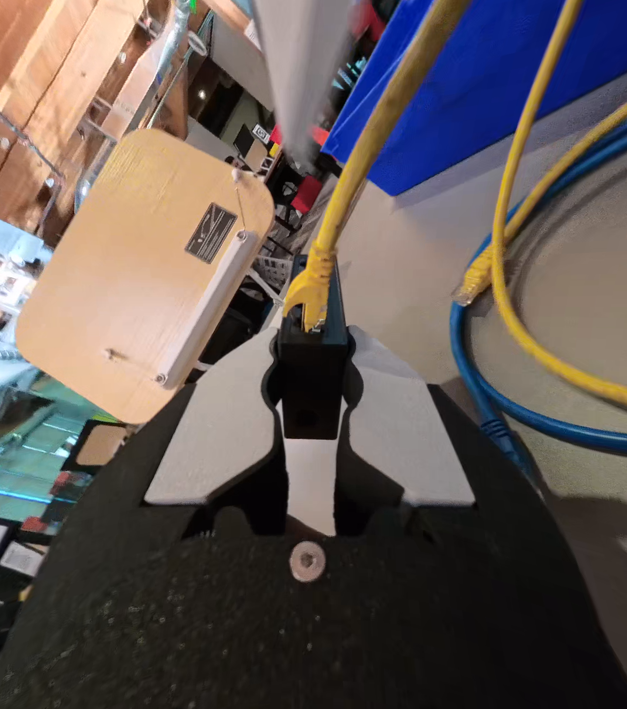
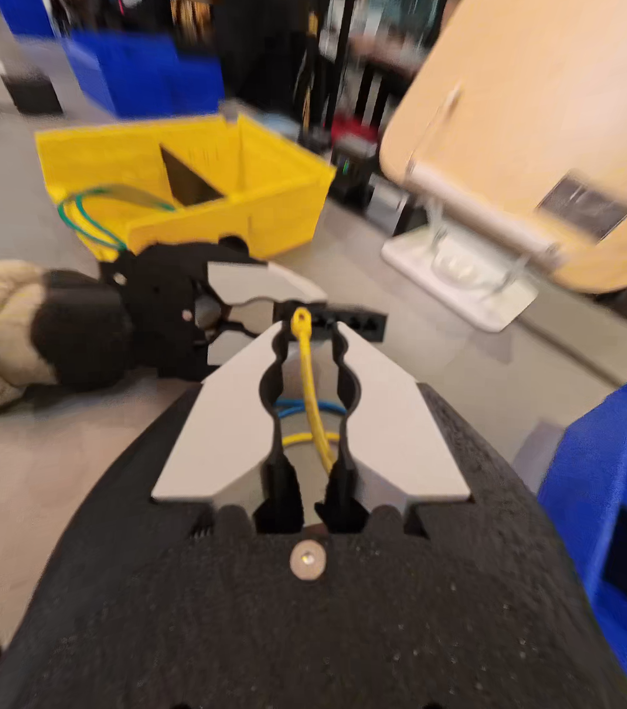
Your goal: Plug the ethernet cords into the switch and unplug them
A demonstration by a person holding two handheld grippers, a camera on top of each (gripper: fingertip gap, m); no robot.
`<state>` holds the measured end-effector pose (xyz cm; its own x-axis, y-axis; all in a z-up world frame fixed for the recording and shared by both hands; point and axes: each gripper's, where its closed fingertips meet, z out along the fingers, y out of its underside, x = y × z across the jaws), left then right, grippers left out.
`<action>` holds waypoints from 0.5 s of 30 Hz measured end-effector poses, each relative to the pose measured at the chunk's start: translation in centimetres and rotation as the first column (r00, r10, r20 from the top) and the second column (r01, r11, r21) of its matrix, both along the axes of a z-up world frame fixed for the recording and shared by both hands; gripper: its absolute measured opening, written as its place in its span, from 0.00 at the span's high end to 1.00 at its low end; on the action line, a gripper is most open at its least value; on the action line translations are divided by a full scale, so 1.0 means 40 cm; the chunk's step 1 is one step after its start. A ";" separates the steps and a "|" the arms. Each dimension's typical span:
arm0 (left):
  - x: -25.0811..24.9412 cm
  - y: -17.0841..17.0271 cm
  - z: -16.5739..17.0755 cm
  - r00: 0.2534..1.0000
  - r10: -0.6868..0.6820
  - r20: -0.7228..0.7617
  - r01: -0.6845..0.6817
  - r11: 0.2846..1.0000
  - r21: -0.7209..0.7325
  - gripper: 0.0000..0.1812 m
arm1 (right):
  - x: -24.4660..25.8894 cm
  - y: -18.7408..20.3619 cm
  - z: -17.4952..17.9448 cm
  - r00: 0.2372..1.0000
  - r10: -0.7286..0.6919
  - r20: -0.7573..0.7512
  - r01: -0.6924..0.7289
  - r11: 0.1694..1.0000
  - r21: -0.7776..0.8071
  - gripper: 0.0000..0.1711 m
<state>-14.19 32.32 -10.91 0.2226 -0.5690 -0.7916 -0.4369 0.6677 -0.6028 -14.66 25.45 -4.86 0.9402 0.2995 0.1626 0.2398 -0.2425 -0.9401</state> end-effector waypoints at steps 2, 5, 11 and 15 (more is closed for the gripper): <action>-0.009 0.016 0.010 0.999 0.013 0.035 -0.011 0.999 -0.047 0.85 | -0.005 -0.029 0.066 1.000 0.024 -0.004 -0.024 0.995 0.093 0.88; -0.025 0.040 0.026 0.995 0.058 0.077 -0.048 0.991 -0.121 0.85 | -0.025 -0.086 0.081 0.993 0.118 0.006 -0.118 0.991 0.070 0.86; -0.059 0.053 0.080 0.980 0.038 0.197 0.007 0.974 -0.225 0.85 | 0.182 -0.200 0.011 0.999 -0.036 -0.016 0.036 0.998 -0.045 0.84; -0.076 0.036 0.136 0.951 -0.004 0.309 0.089 0.961 -0.261 0.85 | 0.203 -0.272 -0.122 0.989 -0.070 -0.133 0.057 0.993 -0.101 0.83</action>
